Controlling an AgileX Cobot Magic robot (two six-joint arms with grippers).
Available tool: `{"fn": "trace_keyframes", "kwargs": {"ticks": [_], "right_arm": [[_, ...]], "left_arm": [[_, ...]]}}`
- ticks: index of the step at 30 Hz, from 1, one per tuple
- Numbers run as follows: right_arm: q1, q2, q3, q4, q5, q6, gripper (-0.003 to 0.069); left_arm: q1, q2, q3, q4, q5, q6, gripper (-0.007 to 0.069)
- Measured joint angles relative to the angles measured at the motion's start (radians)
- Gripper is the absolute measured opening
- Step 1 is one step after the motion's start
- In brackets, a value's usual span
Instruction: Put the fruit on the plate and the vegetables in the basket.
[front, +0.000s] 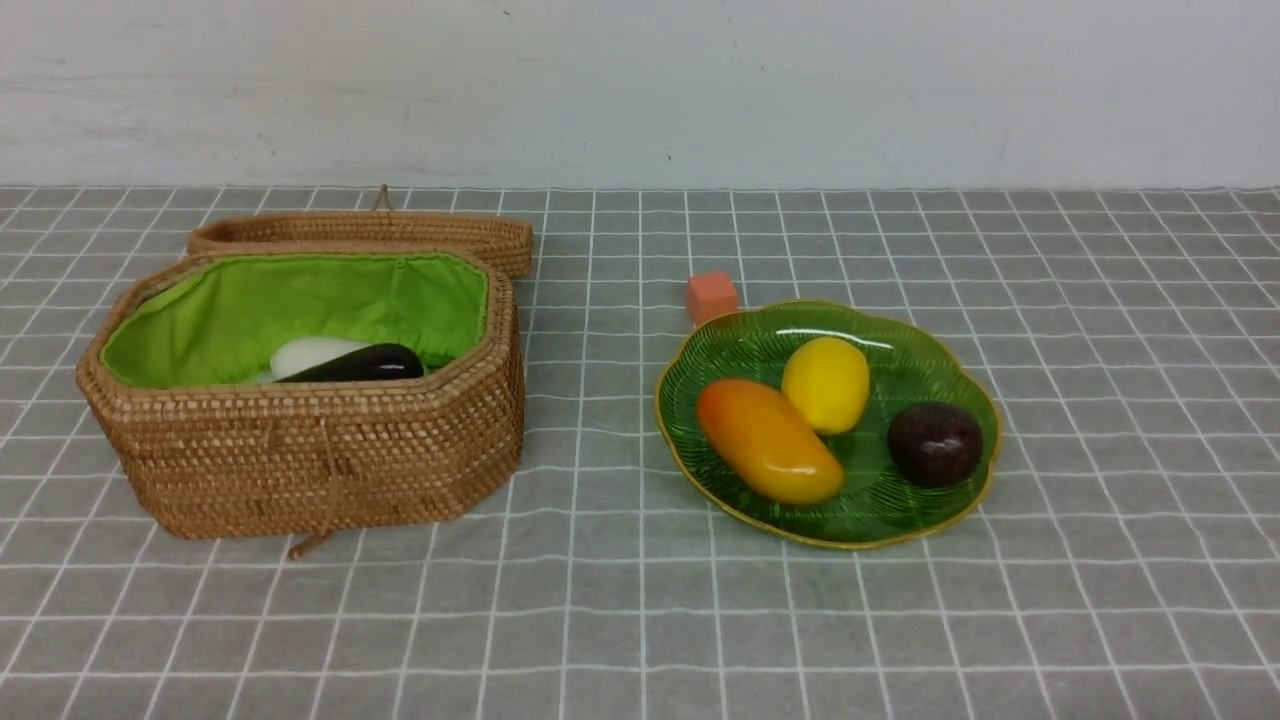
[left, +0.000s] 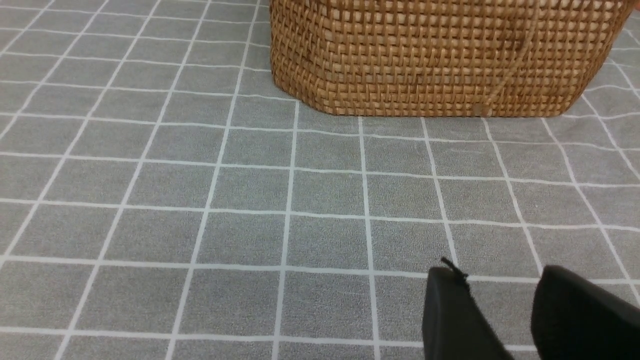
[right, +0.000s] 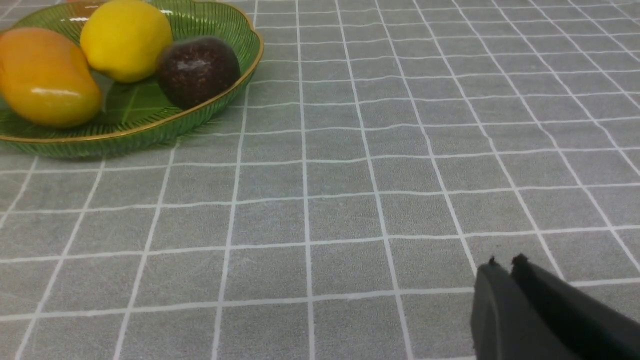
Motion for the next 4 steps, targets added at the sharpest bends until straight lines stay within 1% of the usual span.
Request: {"fn": "trace_keyframes", "kwargs": {"ticks": [4], "right_arm": [[0.000, 0.000, 0.000, 0.000, 0.000, 0.000, 0.0046]], "left_arm": [[0.000, 0.000, 0.000, 0.000, 0.000, 0.000, 0.0238]]}}
